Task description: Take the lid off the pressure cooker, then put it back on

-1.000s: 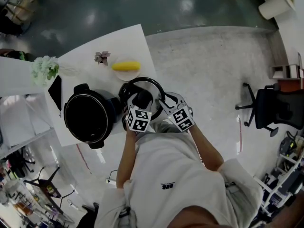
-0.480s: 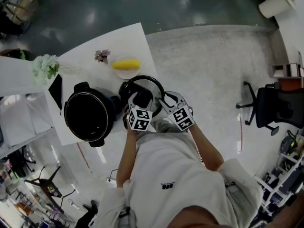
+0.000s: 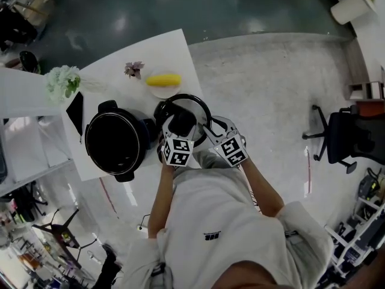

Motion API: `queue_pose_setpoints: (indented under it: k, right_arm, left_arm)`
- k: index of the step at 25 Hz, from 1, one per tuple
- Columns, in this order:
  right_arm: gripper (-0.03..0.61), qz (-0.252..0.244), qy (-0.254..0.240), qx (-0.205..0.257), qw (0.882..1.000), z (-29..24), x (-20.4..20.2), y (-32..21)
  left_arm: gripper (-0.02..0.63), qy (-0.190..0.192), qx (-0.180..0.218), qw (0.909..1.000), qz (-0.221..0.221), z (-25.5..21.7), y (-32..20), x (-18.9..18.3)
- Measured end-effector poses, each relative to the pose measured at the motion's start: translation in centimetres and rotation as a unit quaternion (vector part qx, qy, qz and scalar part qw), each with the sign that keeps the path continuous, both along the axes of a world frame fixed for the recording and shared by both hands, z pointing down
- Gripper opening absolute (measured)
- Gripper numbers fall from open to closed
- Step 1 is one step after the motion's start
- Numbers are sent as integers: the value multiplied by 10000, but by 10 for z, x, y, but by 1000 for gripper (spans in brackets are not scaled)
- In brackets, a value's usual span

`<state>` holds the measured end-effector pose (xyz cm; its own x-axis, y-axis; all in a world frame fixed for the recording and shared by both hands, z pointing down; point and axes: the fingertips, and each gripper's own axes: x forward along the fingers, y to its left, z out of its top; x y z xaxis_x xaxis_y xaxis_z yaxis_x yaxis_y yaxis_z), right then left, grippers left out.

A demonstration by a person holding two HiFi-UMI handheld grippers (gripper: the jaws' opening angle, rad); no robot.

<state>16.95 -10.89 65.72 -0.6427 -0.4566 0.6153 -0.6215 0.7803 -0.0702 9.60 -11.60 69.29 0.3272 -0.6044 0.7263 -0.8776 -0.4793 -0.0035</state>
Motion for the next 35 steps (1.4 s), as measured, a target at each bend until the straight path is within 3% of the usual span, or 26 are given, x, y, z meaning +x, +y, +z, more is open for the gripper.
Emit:
queue_pose_setpoints:
  k: [6,14,25,35]
  right_arm:
    - [141,-11,-63,102,9999,-14,1,3]
    - [141,305,-85,283,9991,-32,-4,19]
    - [141,1138,-145,318,9929,-43,2,50]
    - [140,1138,-135,312,9929,-40,12,43]
  left_arm:
    - [348,180,298,9994,-44,-37,10,-6]
    - [289,349,597,9975,142,-66,32,-19]
    - [240,535,602,9953,539,-70,59,-16]
    - [241,363,441,9968,563,-57,45,-5]
